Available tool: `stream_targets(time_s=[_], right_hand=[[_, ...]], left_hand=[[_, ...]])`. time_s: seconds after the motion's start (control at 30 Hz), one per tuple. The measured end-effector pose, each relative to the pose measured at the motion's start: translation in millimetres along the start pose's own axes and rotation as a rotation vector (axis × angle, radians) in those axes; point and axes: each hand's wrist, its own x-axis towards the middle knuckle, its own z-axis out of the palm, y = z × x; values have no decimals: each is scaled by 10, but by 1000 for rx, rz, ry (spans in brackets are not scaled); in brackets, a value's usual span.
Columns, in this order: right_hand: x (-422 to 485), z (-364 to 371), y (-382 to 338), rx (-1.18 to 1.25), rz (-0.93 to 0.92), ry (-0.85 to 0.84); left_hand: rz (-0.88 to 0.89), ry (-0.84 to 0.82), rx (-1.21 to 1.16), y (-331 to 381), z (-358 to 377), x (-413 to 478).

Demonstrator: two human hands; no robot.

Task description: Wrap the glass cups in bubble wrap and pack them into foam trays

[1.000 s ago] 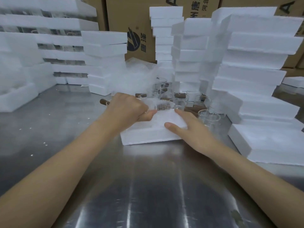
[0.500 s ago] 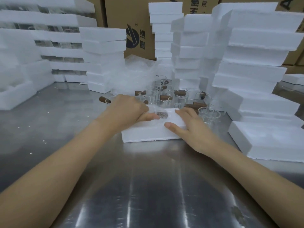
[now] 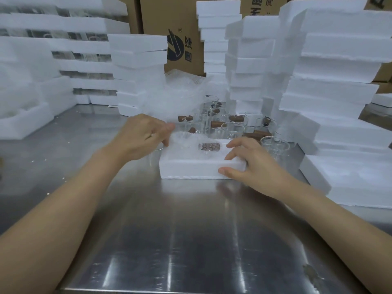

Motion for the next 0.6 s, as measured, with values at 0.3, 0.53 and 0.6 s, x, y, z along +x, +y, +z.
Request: stream_targets(time_s=[0.3,0.53,0.6], right_hand=[[14,-10,36,0,32,-3],[14,-3,32,-21,14,7],[22,-10,29,-41,-3,6]], left_hand=[[-167,-78,-374,-53,24,31],[-104,-104,-354,29,182,22],[-113,-123,-413,34,198,25]])
